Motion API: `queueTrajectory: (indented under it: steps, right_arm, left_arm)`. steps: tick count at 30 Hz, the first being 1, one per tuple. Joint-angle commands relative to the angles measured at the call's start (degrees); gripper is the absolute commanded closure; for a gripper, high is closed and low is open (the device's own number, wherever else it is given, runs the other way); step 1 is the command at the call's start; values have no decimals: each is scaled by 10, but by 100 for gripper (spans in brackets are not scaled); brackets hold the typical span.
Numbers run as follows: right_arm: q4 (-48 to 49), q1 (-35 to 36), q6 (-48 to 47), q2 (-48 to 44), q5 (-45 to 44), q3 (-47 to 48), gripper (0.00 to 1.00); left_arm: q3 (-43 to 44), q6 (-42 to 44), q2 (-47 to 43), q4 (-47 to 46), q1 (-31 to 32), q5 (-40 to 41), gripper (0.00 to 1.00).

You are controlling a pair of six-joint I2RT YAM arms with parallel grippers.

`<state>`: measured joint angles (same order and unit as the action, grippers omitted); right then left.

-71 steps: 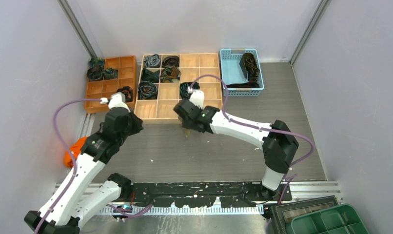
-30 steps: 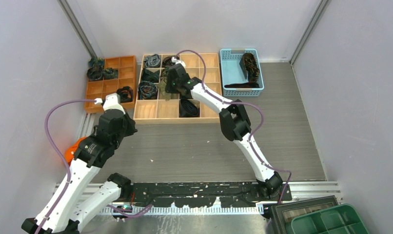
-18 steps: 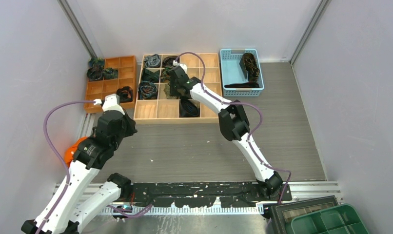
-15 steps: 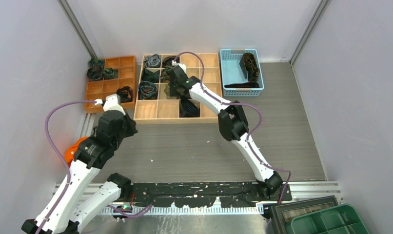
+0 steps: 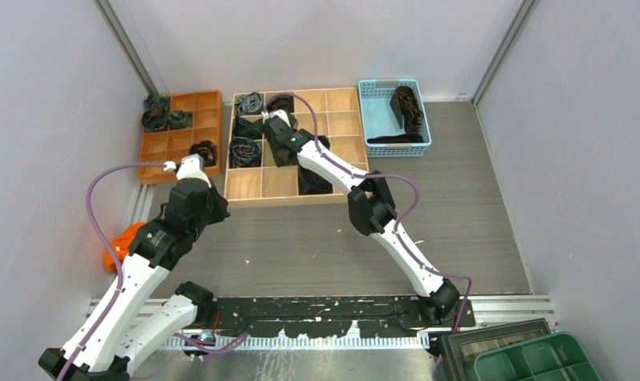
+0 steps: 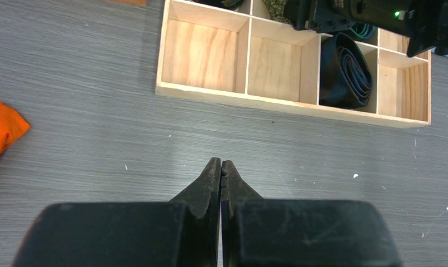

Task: Roll the ties
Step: Place the tie in the storage box.

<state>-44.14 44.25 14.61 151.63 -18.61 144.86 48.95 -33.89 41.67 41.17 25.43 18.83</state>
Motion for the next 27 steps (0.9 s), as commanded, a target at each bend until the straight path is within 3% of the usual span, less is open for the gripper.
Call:
queueTrajectory:
  steps: [1, 9, 13, 17, 20, 27]
  right_arm:
    - [-88, 14, -41, -1, -33, -38, 56]
    - [-54, 14, -32, -39, 8, -50, 35]
    - [-21, 14, -27, -81, 19, -68, 31]
    - [4, 13, -28, -124, 5, -79, 22]
    - [8, 12, -36, -149, 3, -75, 10]
    - [61, 11, -27, -238, -36, -144, 0]
  left_arm:
    - [-1, -4, 1, -32, -2, -6, 100]
    - [1, -4, 2, -22, -2, 2, 100]
    - [3, -8, 3, -19, -2, -1, 100]
    - [6, -15, 7, -15, -2, -3, 100]
    - [8, -19, 9, -13, -2, -6, 100]
    - [10, -25, 8, -6, -2, -5, 100]
